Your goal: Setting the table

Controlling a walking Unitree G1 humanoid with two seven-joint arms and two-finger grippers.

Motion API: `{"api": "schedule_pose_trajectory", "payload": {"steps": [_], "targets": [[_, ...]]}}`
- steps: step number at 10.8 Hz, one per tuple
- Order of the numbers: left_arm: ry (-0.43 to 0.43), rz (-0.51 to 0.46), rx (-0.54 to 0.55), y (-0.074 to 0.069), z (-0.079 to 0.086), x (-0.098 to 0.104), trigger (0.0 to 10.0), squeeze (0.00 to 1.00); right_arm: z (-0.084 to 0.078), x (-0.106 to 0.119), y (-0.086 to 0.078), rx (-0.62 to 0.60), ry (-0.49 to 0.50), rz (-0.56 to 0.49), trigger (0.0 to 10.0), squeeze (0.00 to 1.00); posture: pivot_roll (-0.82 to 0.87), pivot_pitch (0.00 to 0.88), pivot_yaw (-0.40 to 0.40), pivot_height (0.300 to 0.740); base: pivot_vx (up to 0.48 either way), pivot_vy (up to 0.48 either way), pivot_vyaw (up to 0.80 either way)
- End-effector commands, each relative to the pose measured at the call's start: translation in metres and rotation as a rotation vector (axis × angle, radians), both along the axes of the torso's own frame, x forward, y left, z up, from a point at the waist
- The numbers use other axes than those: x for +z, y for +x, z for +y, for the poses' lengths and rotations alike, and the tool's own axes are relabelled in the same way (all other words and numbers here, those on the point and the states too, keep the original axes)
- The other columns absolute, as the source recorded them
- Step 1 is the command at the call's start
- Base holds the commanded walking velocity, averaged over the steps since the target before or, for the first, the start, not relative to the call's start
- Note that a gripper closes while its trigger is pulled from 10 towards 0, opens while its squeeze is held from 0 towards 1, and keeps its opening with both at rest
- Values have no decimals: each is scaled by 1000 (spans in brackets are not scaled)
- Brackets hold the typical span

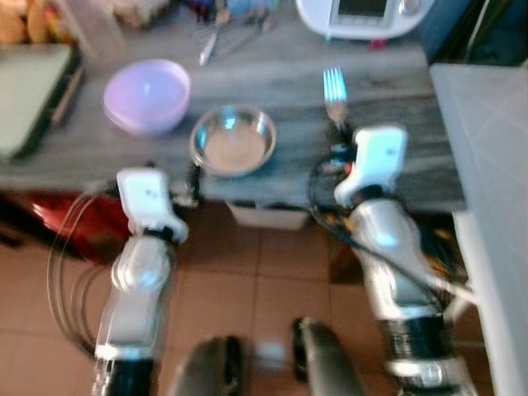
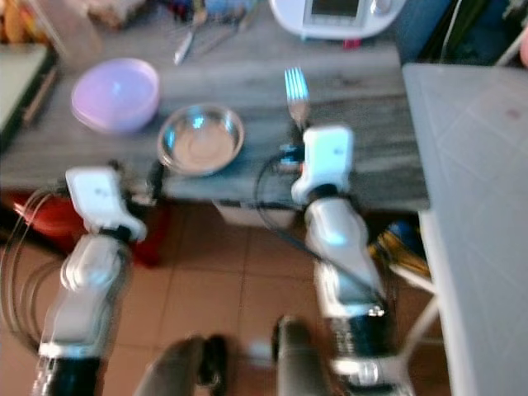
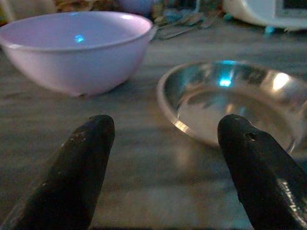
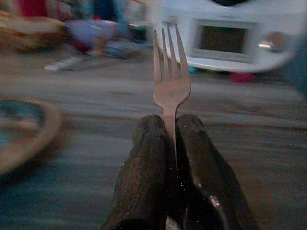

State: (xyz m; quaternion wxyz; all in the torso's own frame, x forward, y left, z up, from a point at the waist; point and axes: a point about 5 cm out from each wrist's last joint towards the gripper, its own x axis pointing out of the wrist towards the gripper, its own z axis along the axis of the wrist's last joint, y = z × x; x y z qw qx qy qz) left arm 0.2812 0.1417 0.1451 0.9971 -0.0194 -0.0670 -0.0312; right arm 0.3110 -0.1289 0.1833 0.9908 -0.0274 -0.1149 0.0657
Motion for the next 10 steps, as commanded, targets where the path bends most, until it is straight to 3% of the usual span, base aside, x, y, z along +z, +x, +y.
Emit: {"api": "schedule_pose_trajectory", "payload": {"steps": [1, 3, 7, 10], "targets": [[17, 8, 46, -4, 13, -2, 10000, 0, 7, 2, -3, 24, 22, -18, 10000, 0, -50, 219, 38, 740, 0, 0, 0], [25, 12, 56, -4, 16, -3, 10000, 0, 7, -4, -2, 34, 74, 18, 10000, 0, -48, 224, 42, 740, 0, 0, 0], [23, 19, 35, -8, 15, -2, 10000, 0, 2, -3, 12, -24, 145, 35, 10000, 0, -24, 245, 53, 740, 0, 476, 0], [18, 22, 22, -11, 12, -2, 10000, 0, -16, 2, 13, -157, 146, -1, 10000, 0, -23, 251, 54, 740, 0, 0, 0]]}}
